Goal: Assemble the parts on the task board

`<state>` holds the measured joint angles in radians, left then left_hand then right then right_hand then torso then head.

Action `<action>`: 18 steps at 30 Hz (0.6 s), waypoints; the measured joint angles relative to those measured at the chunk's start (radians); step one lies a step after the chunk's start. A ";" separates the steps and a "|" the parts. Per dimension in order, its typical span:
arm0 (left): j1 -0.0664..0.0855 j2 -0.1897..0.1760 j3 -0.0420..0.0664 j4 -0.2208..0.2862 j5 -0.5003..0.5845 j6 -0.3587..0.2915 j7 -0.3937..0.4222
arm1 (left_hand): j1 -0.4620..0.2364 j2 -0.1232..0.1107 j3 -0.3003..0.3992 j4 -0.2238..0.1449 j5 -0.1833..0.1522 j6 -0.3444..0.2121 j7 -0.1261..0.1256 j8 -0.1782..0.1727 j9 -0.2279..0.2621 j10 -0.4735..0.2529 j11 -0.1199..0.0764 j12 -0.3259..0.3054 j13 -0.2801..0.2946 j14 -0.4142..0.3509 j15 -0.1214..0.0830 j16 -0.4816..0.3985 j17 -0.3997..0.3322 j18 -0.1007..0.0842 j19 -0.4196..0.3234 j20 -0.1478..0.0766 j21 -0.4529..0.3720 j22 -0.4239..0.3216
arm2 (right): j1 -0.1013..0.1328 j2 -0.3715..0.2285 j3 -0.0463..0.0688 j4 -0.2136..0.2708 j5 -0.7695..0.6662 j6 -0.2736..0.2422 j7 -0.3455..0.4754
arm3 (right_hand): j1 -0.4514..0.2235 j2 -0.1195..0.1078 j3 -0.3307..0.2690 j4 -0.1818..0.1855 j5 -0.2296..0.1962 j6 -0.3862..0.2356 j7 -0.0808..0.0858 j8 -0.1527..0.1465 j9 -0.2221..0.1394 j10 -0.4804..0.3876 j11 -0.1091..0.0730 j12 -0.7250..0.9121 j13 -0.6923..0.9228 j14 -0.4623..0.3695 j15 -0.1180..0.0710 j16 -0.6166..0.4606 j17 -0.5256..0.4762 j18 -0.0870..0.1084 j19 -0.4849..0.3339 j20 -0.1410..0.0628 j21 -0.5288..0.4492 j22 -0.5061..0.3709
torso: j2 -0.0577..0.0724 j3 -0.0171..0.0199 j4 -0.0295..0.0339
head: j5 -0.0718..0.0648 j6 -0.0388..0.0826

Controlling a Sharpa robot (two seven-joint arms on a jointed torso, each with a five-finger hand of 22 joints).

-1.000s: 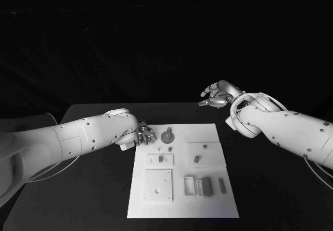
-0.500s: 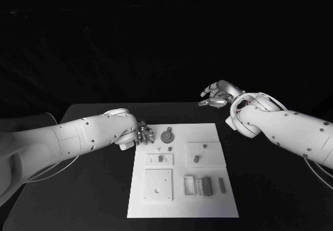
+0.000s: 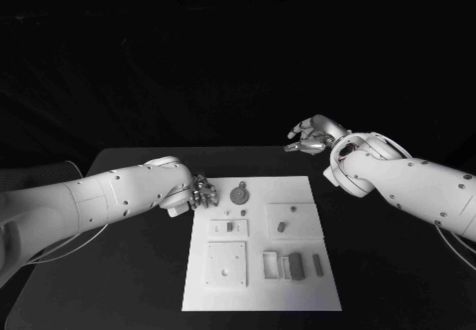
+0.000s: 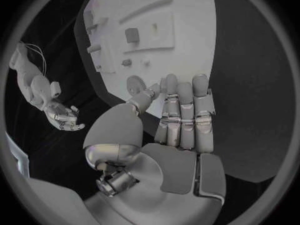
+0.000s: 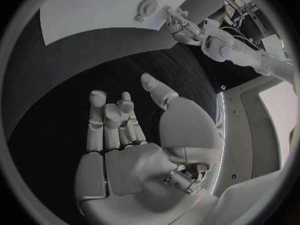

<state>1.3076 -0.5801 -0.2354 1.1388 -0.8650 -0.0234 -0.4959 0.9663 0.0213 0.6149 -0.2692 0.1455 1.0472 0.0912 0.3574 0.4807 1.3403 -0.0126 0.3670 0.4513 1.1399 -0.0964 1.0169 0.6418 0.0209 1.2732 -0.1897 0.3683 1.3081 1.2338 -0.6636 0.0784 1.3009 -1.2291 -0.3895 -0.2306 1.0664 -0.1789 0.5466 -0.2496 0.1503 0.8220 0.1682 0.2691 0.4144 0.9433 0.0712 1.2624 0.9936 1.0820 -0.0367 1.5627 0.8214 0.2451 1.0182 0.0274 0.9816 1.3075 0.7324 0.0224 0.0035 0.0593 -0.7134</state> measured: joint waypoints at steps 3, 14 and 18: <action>0.000 -0.024 0.002 0.032 0.013 -0.004 -0.001 | 0.000 0.000 0.000 0.000 0.020 0.001 0.001 0.000 0.000 0.009 -0.002 0.005 0.003 0.002 -0.002 0.009 0.003 0.000 0.002 -0.002 0.011 0.000 | 0.000 -0.001 0.000 0.000 0.000 0.000 0.000 | 0.000 0.000 0.000 0.000 0.000 0.000 0.000 0.000 0.000 0.000 0.000 0.000 0.000 0.000 0.000 0.000 0.000 0.000 0.000 0.000 0.000 0.000 | -0.001 0.0000 0.0006 | 0.001 -0.001; 0.002 -0.131 0.003 0.203 0.061 -0.025 -0.020 | -0.023 -0.031 0.000 0.000 0.231 0.007 0.003 0.027 0.004 0.036 -0.021 0.064 0.036 0.030 -0.023 0.073 0.017 -0.001 0.028 -0.024 0.095 0.000 | 0.000 -0.004 0.000 0.000 0.000 0.003 0.000 | 0.000 0.000 0.000 0.000 0.000 0.000 0.000 0.000 -0.001 0.000 0.000 0.000 -0.001 0.000 0.000 0.000 0.000 0.000 0.000 0.000 0.000 0.000 | -0.002 0.0008 0.0023 | 0.004 -0.002; 0.002 -0.156 0.002 0.244 0.065 -0.039 -0.030 | -0.028 -0.036 0.000 0.000 0.261 0.009 0.002 0.031 0.006 0.041 -0.023 0.077 0.043 0.034 -0.031 0.083 0.017 -0.001 0.033 -0.027 0.115 0.000 | 0.000 -0.007 0.000 0.000 0.000 0.004 0.000 | 0.000 0.000 0.000 0.000 0.000 -0.002 -0.002 0.000 -0.001 0.000 0.000 0.000 -0.001 -0.003 0.003 0.000 0.000 0.000 0.000 0.000 0.000 0.000 | -0.002 0.0002 0.0022 | 0.004 -0.003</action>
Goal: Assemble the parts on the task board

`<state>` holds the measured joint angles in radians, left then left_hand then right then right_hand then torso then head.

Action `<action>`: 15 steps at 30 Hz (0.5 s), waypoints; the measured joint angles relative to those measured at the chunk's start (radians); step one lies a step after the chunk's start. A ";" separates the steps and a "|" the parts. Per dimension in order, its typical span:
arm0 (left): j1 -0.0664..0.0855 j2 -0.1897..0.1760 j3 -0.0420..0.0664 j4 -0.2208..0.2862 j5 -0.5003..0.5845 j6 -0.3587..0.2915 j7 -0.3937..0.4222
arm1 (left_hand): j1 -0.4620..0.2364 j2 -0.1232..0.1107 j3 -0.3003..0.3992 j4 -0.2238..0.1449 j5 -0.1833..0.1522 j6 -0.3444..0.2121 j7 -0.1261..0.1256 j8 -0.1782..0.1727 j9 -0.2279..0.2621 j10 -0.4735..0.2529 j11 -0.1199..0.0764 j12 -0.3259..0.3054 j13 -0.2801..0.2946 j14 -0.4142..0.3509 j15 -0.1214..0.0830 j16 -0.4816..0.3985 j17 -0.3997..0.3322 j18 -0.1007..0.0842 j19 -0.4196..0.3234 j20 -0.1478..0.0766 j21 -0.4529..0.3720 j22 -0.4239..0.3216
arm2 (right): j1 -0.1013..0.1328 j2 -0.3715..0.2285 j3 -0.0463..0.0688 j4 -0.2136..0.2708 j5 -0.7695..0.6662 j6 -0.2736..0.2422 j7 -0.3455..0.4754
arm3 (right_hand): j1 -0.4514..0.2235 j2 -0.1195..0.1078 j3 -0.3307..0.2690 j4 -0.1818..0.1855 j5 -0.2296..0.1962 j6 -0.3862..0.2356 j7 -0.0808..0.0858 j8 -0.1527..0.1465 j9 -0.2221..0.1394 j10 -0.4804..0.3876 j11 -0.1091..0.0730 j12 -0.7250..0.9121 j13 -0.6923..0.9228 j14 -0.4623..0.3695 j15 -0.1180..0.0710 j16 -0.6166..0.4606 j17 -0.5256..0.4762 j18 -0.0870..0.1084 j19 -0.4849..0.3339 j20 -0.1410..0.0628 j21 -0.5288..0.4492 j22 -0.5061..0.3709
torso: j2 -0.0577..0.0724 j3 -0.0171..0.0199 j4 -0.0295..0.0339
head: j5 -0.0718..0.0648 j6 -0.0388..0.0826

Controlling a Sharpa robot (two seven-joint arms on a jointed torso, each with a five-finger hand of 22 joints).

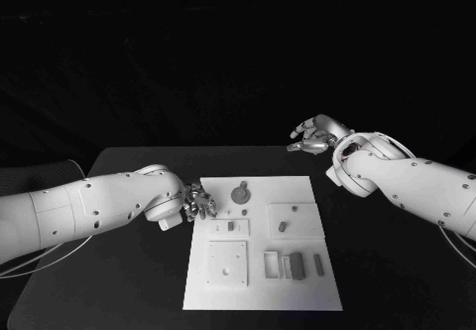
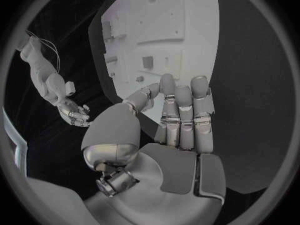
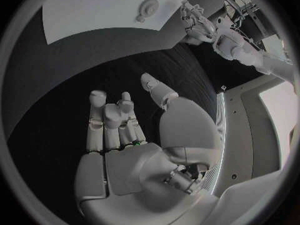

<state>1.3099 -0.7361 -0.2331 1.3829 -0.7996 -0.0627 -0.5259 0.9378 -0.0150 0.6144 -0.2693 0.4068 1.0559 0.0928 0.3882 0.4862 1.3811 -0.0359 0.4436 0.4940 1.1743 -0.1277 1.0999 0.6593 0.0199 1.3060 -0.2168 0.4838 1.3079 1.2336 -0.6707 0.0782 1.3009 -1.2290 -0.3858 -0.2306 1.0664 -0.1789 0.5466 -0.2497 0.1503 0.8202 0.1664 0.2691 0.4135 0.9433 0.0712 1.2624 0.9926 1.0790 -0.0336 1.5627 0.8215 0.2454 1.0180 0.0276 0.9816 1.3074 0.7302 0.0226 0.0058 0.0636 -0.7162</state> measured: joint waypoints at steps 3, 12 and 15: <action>0.000 -0.013 -0.002 0.025 0.000 -0.015 -0.007 | -0.004 -0.004 -0.001 -0.001 0.025 0.000 0.000 0.000 0.021 0.000 0.000 0.005 0.004 -0.001 -0.003 0.004 0.000 0.000 -0.004 -0.004 0.007 0.000 | 0.000 -0.001 0.000 0.000 0.000 0.001 0.000 | 0.000 0.000 0.000 0.000 0.000 0.000 0.000 0.000 0.000 0.000 0.000 0.000 0.000 0.000 0.000 0.000 0.000 0.000 0.000 0.000 0.000 0.000 | 0.000 -0.0006 0.0000 | -0.004 0.000; -0.002 -0.031 -0.003 0.069 -0.003 -0.045 -0.017 | -0.014 -0.022 -0.004 0.002 0.045 0.010 -0.010 0.010 0.036 0.013 -0.013 0.040 0.020 0.012 -0.016 0.034 0.001 0.000 0.007 -0.018 0.045 0.000 | 0.000 -0.002 0.000 0.000 0.000 0.004 -0.001 | 0.000 0.000 0.000 0.000 0.000 -0.001 0.001 0.000 0.000 0.000 0.000 0.000 0.000 -0.004 -0.004 0.000 0.000 0.000 0.002 -0.002 0.000 0.000 | 0.001 -0.0012 -0.0003 | 0.000 -0.007; -0.004 -0.031 -0.003 0.070 -0.005 -0.052 -0.018 | -0.017 -0.025 -0.005 0.003 0.045 0.015 -0.015 0.010 0.036 0.013 -0.012 0.051 0.027 0.017 -0.021 0.046 0.001 0.000 0.011 -0.021 0.058 0.000 | 0.000 -0.002 0.000 0.001 0.000 0.004 -0.001 | 0.000 0.000 0.000 0.000 0.000 -0.002 0.001 0.000 0.000 0.000 0.000 0.000 0.000 -0.004 -0.004 0.000 0.000 0.000 0.002 -0.002 0.000 0.000 | 0.001 -0.0018 -0.0002 | 0.002 -0.009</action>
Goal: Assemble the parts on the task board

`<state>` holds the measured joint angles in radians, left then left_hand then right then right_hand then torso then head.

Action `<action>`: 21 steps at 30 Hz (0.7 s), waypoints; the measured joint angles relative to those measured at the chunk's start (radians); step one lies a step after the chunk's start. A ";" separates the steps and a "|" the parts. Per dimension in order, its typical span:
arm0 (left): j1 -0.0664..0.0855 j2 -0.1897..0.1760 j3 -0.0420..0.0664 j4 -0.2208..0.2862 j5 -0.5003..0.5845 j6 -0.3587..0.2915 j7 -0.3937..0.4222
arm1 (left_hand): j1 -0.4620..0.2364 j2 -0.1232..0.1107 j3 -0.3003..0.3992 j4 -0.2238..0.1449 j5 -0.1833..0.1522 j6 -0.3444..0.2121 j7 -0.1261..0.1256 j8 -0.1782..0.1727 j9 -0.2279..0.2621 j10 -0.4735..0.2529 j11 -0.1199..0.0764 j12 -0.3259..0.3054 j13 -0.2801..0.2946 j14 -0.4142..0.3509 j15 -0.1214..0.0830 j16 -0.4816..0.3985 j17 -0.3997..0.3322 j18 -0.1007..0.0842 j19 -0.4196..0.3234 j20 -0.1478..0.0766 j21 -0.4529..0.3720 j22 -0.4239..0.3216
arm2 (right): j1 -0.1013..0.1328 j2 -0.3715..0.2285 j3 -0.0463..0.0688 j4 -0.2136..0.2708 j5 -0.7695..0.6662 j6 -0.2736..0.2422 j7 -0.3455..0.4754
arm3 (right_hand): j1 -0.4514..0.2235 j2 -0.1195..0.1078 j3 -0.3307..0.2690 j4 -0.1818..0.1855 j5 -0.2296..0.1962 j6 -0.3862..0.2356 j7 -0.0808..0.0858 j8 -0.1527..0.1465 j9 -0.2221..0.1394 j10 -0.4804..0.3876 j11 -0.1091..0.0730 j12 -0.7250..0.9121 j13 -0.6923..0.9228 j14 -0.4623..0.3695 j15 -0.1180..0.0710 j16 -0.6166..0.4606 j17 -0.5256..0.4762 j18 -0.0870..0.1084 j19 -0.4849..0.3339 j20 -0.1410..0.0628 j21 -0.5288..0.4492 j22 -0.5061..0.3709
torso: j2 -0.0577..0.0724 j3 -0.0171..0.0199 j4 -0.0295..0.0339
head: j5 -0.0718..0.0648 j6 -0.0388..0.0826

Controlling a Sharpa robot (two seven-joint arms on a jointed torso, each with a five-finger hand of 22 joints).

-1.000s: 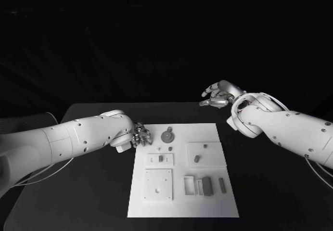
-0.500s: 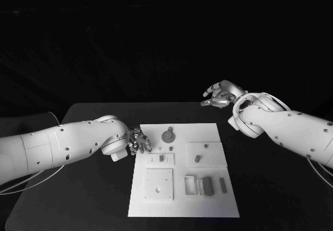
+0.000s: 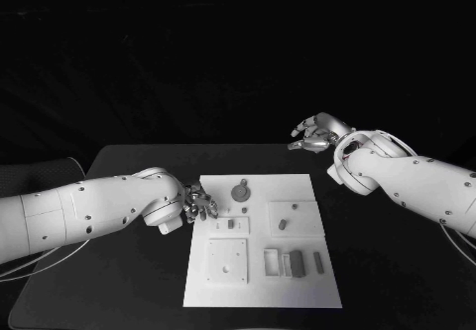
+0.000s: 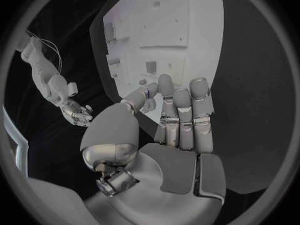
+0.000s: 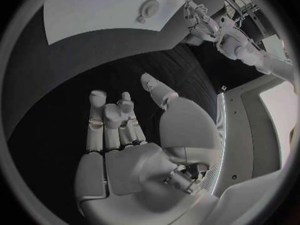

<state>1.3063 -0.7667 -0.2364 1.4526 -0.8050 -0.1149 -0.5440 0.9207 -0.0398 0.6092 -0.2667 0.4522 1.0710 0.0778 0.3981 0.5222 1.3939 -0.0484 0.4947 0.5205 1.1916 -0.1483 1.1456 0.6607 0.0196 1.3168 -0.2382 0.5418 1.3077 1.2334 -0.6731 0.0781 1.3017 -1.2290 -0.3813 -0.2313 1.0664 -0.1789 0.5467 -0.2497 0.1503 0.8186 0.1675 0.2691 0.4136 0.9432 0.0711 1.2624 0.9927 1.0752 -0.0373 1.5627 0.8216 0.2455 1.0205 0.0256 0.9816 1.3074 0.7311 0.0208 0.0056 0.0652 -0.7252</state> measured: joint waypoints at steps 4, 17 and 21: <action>-0.005 0.005 0.000 -0.006 -0.008 -0.005 -0.001 | -0.004 -0.004 0.002 0.002 0.000 0.001 -0.001 0.000 0.000 0.000 0.000 0.005 0.002 0.000 0.000 0.003 0.000 0.000 0.000 0.000 0.004 0.000 | 0.000 0.000 0.000 0.000 0.000 0.001 0.000 | 0.000 0.000 0.000 0.000 0.000 0.000 0.000 0.000 0.000 0.000 0.000 0.000 0.000 0.000 0.000 0.000 0.000 0.000 0.000 0.000 0.000 0.000 | 0.000 0.0000 -0.0003 | 0.002 -0.001; -0.019 0.027 -0.001 -0.013 -0.031 0.002 -0.006 | -0.006 -0.006 -0.001 0.007 -0.004 0.003 -0.003 0.000 0.000 -0.004 -0.004 0.020 0.010 0.000 0.000 0.020 0.001 0.000 0.000 0.000 0.023 0.000 | 0.000 0.000 0.000 0.000 0.000 0.003 0.000 | 0.000 0.000 0.000 0.000 0.000 0.000 0.004 0.000 -0.001 -0.001 -0.001 0.000 -0.001 0.000 0.000 0.000 0.000 0.000 -0.002 -0.002 -0.006 0.000 | 0.001 0.0012 -0.0014 | 0.005 -0.009; -0.023 0.027 -0.001 -0.013 -0.035 0.006 -0.008 | -0.006 -0.006 -0.001 0.007 -0.004 0.003 -0.003 0.000 0.000 0.000 -0.007 0.026 0.013 0.000 0.000 0.023 0.001 0.000 -0.004 -0.003 0.030 0.000 | 0.000 0.000 0.000 0.000 0.000 0.004 0.000 | 0.000 0.000 0.000 0.000 0.000 0.000 0.004 0.000 -0.001 -0.001 -0.001 0.000 -0.001 0.000 0.000 0.000 0.000 0.000 -0.002 -0.002 -0.006 0.000 | 0.001 0.0012 -0.0014 | 0.005 -0.011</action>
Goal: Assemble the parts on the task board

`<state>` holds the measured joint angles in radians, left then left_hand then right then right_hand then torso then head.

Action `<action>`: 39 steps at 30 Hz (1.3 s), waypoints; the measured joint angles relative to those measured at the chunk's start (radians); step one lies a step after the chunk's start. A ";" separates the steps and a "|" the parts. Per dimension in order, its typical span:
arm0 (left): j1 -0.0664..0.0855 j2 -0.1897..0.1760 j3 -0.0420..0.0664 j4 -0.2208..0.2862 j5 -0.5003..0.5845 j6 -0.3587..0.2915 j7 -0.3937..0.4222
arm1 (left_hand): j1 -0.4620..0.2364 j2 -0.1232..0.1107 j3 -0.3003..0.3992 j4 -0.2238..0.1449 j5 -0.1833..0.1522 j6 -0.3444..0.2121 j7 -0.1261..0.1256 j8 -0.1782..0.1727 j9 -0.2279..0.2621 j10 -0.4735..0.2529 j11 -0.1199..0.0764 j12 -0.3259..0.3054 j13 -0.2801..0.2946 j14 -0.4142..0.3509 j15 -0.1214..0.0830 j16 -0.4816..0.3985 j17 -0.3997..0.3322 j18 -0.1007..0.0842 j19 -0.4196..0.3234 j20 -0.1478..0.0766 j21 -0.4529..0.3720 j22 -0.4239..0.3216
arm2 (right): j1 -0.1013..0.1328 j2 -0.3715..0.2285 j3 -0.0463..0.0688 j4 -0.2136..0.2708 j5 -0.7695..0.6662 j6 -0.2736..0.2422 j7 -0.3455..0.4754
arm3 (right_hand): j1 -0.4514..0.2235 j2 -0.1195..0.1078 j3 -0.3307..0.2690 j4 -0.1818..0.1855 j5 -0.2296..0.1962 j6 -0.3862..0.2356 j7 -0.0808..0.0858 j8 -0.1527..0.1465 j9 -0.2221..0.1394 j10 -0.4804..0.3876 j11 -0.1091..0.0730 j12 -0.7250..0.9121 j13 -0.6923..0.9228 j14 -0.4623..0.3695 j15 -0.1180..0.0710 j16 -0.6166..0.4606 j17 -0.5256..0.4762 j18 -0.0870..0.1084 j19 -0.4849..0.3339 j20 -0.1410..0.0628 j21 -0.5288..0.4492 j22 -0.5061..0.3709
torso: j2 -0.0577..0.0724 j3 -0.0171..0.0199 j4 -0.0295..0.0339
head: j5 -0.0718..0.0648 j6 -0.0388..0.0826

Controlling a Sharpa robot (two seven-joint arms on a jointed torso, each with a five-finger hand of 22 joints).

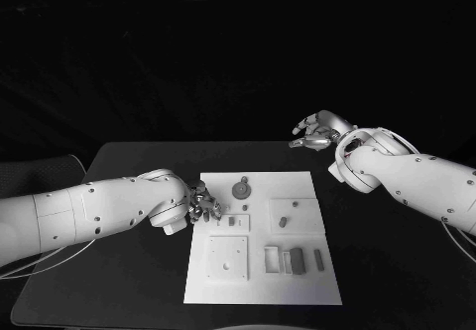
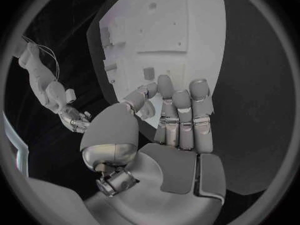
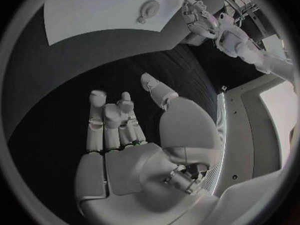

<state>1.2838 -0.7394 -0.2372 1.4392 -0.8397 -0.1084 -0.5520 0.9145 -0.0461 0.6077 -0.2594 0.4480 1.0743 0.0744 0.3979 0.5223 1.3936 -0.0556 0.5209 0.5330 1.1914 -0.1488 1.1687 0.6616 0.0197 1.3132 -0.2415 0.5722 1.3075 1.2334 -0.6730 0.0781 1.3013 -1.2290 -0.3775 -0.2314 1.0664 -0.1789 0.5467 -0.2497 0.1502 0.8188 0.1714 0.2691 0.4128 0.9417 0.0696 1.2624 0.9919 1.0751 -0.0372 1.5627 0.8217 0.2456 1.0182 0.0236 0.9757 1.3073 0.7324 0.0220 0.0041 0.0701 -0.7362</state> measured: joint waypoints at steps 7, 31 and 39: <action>-0.004 0.001 0.000 0.000 -0.010 0.010 -0.005 | 0.000 0.000 0.000 0.000 -0.008 0.001 -0.001 0.006 0.000 -0.003 -0.004 0.010 0.005 0.001 -0.006 0.012 0.001 0.000 0.004 -0.004 0.012 0.000 | 0.000 0.000 0.000 0.000 0.000 0.002 0.000 | 0.000 0.000 0.000 0.000 0.000 0.000 0.000 0.000 0.000 0.000 0.000 0.000 0.000 0.000 0.000 0.000 0.000 0.000 0.000 0.000 0.000 0.000 | 0.000 0.0000 0.0000 | -0.001 -0.003; -0.016 0.013 0.000 -0.015 -0.050 0.033 -0.015 | 0.001 0.001 -0.002 0.006 -0.023 0.003 -0.003 0.001 0.000 -0.007 -0.007 0.020 0.009 0.000 -0.007 0.019 -0.001 0.000 0.000 -0.007 0.024 0.000 | 0.000 0.001 0.000 0.000 0.000 0.012 0.000 | 0.000 0.000 0.000 0.000 0.000 -0.002 -0.002 0.000 -0.001 -0.004 0.004 0.000 -0.001 0.000 0.000 0.000 -0.001 0.000 -0.002 0.002 0.000 0.000 | 0.001 0.0000 -0.0007 | -0.006 -0.007; -0.018 0.014 0.001 -0.018 -0.053 0.035 -0.015 | 0.001 0.001 -0.005 0.009 -0.037 0.003 -0.003 0.000 0.008 -0.007 -0.007 0.025 0.010 0.000 -0.007 0.023 -0.003 0.000 -0.004 -0.010 0.028 0.000 | 0.000 0.001 0.000 0.000 0.000 0.012 0.000 | 0.000 0.000 0.000 0.000 0.000 -0.002 -0.002 0.000 -0.001 -0.004 0.004 0.000 -0.002 0.000 0.000 0.000 -0.001 0.000 -0.002 0.002 0.000 0.000 | 0.001 0.0004 -0.0012 | -0.007 -0.010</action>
<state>1.2662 -0.7254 -0.2367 1.4216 -0.8930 -0.0737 -0.5670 0.9159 -0.0447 0.6029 -0.2503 0.4111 1.0776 0.0712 0.3978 0.5301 1.3868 -0.0628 0.5459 0.5434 1.1912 -0.1554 1.1916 0.6590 0.0195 1.3094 -0.2518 0.5999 1.3077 1.2334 -0.6723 0.0781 1.3012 -1.2289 -0.3651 -0.2311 1.0664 -0.1789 0.5467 -0.2497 0.1503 0.8167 0.1696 0.2691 0.4118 0.9380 0.0731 1.2624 0.9901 1.0750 -0.0370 1.5627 0.8209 0.2456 1.0164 0.0258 0.9757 1.3073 0.7333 0.0223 0.0029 0.0636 -0.7461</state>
